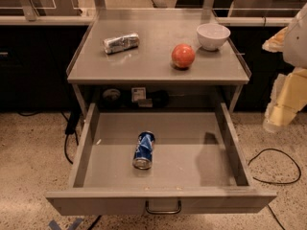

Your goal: Pick pepsi can from top drawer and place on counter

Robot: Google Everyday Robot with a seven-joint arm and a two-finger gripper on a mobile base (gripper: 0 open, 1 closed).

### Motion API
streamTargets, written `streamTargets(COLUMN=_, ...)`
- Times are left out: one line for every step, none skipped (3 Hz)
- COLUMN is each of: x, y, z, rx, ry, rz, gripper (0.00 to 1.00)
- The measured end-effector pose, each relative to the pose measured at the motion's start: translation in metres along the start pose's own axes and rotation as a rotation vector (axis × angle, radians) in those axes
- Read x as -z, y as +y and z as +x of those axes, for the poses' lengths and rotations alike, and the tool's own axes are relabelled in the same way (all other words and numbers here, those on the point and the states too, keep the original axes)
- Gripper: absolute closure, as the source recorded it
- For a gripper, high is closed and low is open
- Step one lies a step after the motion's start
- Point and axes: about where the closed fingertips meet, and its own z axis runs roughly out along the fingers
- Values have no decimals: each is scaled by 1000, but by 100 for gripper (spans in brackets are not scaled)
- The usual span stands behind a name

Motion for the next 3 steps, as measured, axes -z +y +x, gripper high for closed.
streamTargets(x=0, y=0, z=0, rx=0, ry=0, rz=0, gripper=0)
streamTargets(x=-12, y=-3, z=-2, rx=3, ry=-28, rz=14, gripper=0)
streamTargets(x=-31, y=-5, z=-6, rx=14, ry=-42, rz=11, gripper=0)
